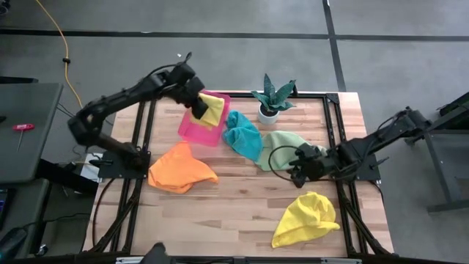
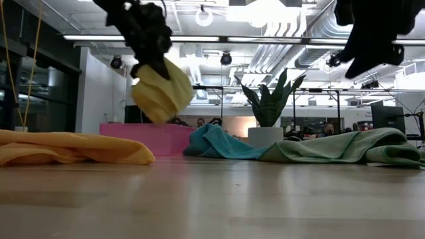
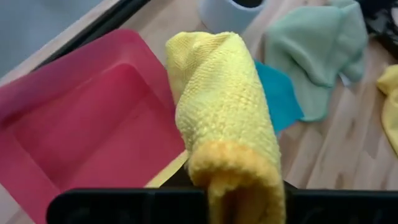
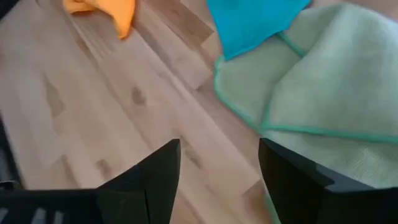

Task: Fold microfiber towels
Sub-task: Put the left folded yellow microfiber cloth into the red bin

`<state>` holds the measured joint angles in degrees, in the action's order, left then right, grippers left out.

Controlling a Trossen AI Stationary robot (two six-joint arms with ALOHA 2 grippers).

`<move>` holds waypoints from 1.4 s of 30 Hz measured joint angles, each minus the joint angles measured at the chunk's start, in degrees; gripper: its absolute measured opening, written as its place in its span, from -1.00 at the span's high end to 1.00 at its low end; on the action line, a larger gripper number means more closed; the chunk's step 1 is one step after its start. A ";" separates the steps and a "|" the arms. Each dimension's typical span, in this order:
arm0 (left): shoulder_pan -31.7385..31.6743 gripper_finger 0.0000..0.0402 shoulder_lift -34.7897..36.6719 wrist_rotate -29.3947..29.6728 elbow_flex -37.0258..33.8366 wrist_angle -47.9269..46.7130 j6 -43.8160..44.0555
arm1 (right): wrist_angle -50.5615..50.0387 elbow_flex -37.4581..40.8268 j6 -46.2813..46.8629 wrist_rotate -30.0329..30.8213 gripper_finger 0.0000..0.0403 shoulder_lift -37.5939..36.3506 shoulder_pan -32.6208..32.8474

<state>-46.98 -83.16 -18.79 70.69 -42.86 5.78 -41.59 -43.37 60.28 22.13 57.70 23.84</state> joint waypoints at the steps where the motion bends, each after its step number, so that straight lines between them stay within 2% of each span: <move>1: -0.28 1.00 -1.72 -0.06 1.30 -0.11 0.06 | 1.18 1.18 -0.73 -0.11 -0.04 -0.52 -0.68; 8: -3.80 1.00 -11.32 0.37 8.48 -5.02 2.31 | 7.05 5.75 -2.59 -1.54 -0.04 -1.54 -3.15; 14: -5.22 1.00 -16.60 -7.13 8.86 -4.79 3.00 | 7.51 5.78 -2.18 -1.58 -0.04 -1.47 -3.35; 22: -6.82 1.00 -23.10 -4.42 8.84 -2.56 -0.46 | 10.43 5.78 4.85 3.22 -0.04 -1.47 -3.35; 29: -8.83 1.00 -25.33 2.66 8.81 -1.36 -3.37 | 15.85 5.78 8.29 8.97 -0.04 -1.47 -3.33; 32: -9.53 1.00 -25.49 5.72 8.81 -1.26 -0.87 | 17.50 5.78 8.32 9.99 -0.04 -1.45 -3.35; 36: -10.08 1.00 -25.59 5.45 8.81 -1.29 5.02 | 18.60 5.78 9.05 12.53 -0.04 -1.45 -3.37; 42: -9.03 1.00 -25.59 -1.06 8.81 -0.18 7.63 | 18.63 5.78 8.69 13.67 -0.04 -1.45 -5.47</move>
<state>-56.01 -108.75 -19.85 79.50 -43.05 13.41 -22.97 -37.58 68.98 35.80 56.25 18.37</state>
